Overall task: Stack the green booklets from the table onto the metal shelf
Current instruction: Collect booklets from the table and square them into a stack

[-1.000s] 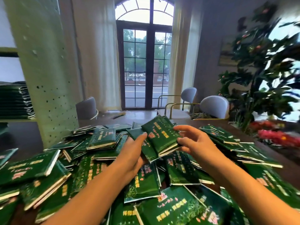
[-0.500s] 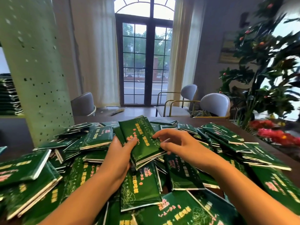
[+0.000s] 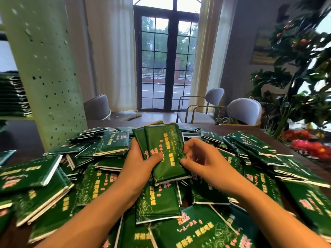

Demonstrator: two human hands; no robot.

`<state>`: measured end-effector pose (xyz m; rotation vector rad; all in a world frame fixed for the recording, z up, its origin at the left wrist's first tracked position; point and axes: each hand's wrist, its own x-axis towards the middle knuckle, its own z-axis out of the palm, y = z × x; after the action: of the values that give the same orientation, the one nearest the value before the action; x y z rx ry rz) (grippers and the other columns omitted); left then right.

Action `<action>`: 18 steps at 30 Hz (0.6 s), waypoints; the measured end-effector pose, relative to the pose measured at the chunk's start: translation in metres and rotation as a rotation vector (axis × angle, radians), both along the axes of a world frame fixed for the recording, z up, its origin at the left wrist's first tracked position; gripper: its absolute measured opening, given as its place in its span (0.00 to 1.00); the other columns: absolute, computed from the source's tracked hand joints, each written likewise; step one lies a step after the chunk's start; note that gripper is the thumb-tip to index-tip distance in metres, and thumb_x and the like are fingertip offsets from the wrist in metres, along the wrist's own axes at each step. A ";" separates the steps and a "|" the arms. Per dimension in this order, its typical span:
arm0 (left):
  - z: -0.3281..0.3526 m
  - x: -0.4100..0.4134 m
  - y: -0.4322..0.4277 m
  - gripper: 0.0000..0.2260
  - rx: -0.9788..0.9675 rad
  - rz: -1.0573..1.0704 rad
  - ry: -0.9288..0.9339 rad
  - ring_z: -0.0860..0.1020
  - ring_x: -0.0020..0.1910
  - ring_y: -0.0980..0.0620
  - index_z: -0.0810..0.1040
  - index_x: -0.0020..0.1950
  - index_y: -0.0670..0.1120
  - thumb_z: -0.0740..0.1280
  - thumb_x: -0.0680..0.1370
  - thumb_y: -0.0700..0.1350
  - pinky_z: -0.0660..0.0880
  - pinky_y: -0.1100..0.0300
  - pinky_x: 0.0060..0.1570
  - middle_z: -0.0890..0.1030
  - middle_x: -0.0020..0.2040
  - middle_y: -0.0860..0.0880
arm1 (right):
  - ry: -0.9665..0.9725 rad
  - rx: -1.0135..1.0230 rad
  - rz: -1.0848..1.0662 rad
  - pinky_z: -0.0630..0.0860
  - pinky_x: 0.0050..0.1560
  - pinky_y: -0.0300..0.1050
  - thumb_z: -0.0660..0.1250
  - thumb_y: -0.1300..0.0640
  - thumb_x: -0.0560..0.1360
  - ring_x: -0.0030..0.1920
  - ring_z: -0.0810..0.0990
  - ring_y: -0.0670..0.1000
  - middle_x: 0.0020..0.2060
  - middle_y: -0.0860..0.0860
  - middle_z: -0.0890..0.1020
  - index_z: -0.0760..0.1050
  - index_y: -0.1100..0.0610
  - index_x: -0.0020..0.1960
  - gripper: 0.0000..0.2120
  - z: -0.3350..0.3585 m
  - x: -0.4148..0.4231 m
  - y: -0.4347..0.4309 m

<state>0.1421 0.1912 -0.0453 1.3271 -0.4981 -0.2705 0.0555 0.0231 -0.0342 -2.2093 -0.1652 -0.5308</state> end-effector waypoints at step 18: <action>0.000 -0.007 0.000 0.10 -0.131 -0.015 0.208 0.84 0.42 0.47 0.76 0.59 0.43 0.64 0.78 0.38 0.82 0.55 0.40 0.85 0.48 0.43 | -0.120 -0.333 -0.084 0.67 0.36 0.41 0.59 0.50 0.79 0.32 0.72 0.45 0.32 0.48 0.76 0.67 0.45 0.53 0.03 -0.004 -0.005 0.004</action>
<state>0.1347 0.1914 -0.0451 1.1532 -0.3447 -0.3774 0.0510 0.0270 -0.0378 -2.5167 -0.2387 -0.7261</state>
